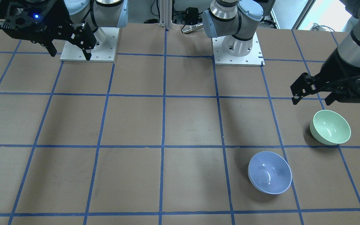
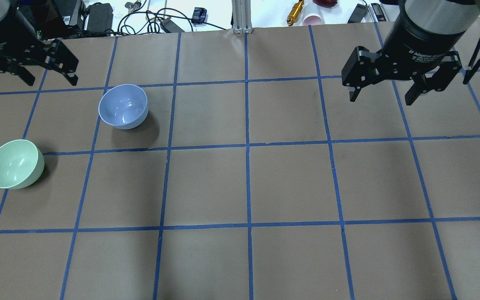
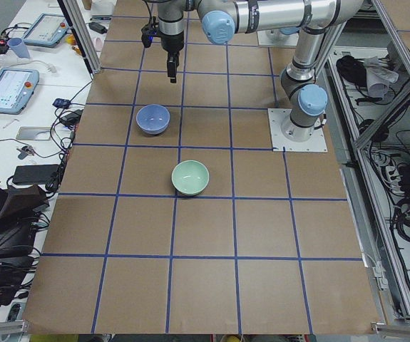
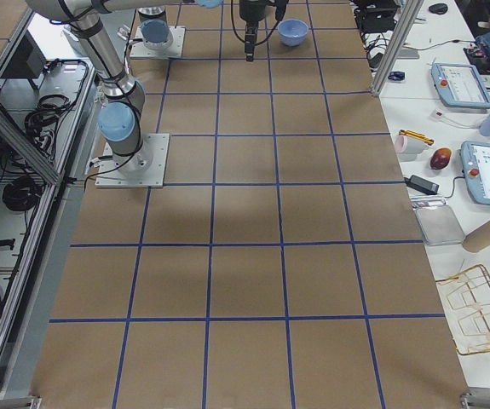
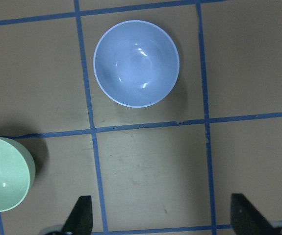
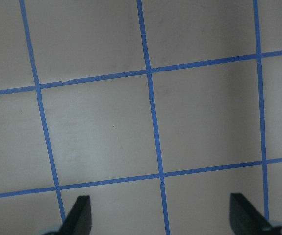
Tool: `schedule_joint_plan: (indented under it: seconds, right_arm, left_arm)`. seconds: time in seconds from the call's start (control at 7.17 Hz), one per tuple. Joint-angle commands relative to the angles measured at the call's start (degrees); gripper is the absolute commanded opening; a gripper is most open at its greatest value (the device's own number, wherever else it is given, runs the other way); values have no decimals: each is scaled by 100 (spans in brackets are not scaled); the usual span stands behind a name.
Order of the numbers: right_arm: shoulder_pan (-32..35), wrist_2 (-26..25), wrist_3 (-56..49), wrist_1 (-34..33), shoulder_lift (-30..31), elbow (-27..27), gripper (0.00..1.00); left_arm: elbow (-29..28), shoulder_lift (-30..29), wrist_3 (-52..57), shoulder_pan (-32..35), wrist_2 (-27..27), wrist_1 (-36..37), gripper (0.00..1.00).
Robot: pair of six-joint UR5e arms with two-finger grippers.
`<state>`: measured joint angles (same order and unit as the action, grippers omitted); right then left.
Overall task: Stack green bowl on blue bowl
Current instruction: 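Lower the left gripper over the rim of the pale green bowl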
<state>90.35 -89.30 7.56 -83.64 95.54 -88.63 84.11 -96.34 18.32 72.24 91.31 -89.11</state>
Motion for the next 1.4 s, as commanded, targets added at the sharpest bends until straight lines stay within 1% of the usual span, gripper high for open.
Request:
schedule_joint_plan:
  seconds: [0.0, 0.28, 0.56, 0.7, 0.84, 0.98, 1.12, 1.26]
  right_arm:
    - [0, 0, 0, -4, 0, -5, 100]
    - [0, 0, 0, 5, 0, -5, 100]
    - [0, 0, 0, -3, 0, 4, 100]
    - [0, 0, 0, -4, 0, 4, 100]
    - [0, 0, 0, -4, 0, 4, 100]
    - [0, 0, 0, -4, 0, -5, 100]
    - [0, 0, 0, 5, 0, 4, 100]
    - [0, 0, 0, 5, 0, -5, 100]
  left_arm:
    - [26, -288, 888, -752, 36, 34, 100]
    - [61, -595, 1645, -1779, 1, 52, 100]
    - [87, -903, 2488, -2379, -34, 297, 100]
    - [253, -1061, 2866, -2521, -34, 663, 100]
    - [481, -1158, 3009, -2627, -34, 1163, 100]
    - [596, -1272, 3159, -2741, -43, 1499, 100]
    - [615, -1395, 3308, -2846, -52, 1528, 100]
    - [615, -1562, 3396, -2926, -174, 1537, 100]
